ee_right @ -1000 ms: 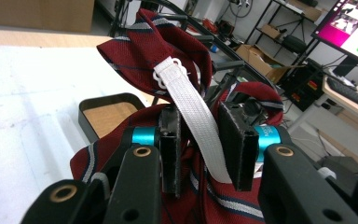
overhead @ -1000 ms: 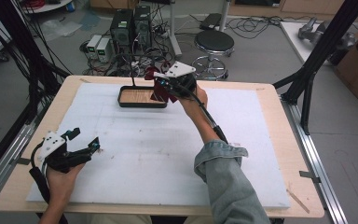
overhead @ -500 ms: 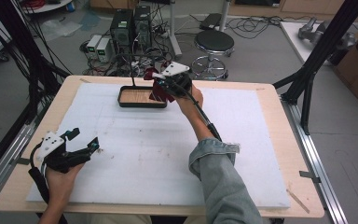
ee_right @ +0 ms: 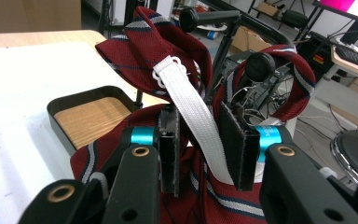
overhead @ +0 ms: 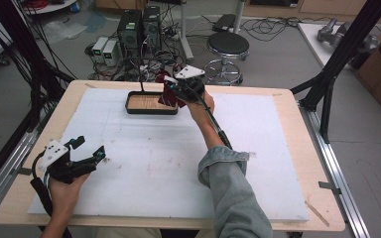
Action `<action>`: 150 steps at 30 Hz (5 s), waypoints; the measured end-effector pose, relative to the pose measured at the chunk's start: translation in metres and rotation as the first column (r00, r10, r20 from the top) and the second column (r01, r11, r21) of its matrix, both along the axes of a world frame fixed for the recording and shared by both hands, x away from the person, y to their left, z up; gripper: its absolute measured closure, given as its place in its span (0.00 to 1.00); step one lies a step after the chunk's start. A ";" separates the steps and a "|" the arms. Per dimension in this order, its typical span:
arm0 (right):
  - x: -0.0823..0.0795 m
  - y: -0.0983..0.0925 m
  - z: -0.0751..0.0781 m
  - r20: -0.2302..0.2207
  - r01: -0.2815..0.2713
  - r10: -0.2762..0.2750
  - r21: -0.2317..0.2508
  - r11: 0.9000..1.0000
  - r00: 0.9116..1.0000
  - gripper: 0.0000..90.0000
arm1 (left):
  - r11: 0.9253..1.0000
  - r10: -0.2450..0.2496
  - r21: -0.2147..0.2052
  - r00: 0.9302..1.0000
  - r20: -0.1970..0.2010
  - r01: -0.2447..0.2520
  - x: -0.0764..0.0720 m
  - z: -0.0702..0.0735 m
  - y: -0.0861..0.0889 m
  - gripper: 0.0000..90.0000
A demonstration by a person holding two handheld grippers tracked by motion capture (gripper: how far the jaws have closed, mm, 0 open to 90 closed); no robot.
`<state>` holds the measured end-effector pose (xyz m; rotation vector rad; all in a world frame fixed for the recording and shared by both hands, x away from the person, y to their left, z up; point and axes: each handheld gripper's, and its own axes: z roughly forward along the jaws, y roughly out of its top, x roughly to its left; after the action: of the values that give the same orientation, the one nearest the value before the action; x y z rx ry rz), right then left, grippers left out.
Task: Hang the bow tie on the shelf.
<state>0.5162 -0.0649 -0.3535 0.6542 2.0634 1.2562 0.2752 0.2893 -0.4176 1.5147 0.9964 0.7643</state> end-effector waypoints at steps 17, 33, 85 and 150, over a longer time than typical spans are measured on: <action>0.002 0.002 -0.005 -0.017 0.023 -0.023 -0.005 1.000 1.000 0.69 | 1.000 0.000 0.003 1.000 -0.003 0.000 0.000 0.000 -0.001 0.19; -0.009 -0.010 0.015 -0.044 0.015 -0.013 0.042 0.999 0.999 0.45 | 1.000 0.000 0.007 1.000 -0.003 0.000 -0.001 0.000 -0.002 0.19; -0.101 -0.205 0.047 -0.016 0.217 -0.223 0.313 0.925 0.975 0.12 | 1.000 0.018 0.012 1.000 -0.010 -0.018 0.001 -0.003 -0.004 0.19; -0.247 -0.272 -0.085 -0.089 0.312 -0.306 0.453 0.835 0.948 0.12 | 0.998 0.044 0.033 0.999 -0.005 -0.044 0.003 -0.003 -0.004 0.19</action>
<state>0.2692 -0.3367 -0.4386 1.1644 1.5785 1.5554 0.2782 0.2853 -0.4202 1.5285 1.0284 0.8118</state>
